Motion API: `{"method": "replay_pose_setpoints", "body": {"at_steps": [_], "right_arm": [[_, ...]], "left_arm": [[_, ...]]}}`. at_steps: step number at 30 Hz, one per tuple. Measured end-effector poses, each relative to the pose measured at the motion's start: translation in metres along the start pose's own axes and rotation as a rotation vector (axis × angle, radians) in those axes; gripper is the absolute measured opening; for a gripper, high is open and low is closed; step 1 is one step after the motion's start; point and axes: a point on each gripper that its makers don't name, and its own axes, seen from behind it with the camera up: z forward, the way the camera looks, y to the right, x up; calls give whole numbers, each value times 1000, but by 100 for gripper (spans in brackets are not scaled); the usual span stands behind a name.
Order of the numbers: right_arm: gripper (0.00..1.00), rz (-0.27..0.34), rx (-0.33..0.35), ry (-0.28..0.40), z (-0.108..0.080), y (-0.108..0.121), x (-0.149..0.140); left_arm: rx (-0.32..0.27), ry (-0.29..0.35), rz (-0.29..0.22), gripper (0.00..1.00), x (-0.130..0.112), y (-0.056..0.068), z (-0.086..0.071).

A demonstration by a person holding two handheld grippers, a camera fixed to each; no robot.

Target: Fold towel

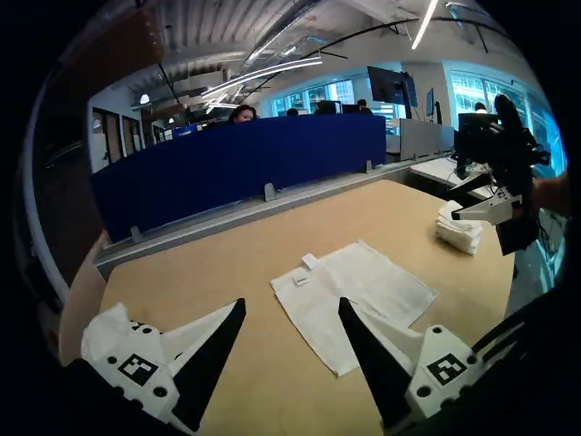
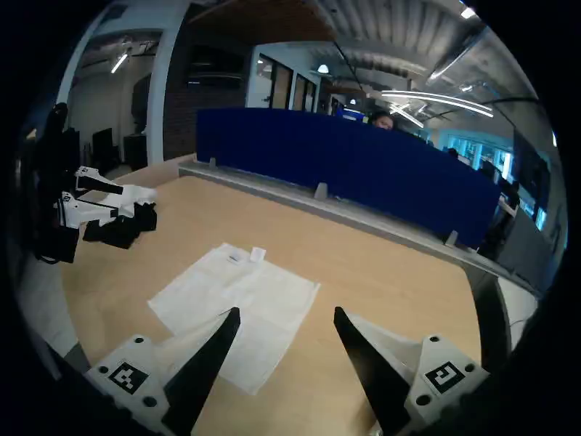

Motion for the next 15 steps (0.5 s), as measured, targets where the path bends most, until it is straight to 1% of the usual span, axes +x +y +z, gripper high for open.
{"method": "replay_pose_setpoints", "body": {"at_steps": [8, 15], "right_arm": [[100, -10, 44, -81, 15, -13, -44], [100, -2, 68, -126, 29, -21, -75]], "left_arm": [[-46, -73, 3, 95, -38, 17, 11], [-99, -137, 22, 95, -69, 36, 20]]}}
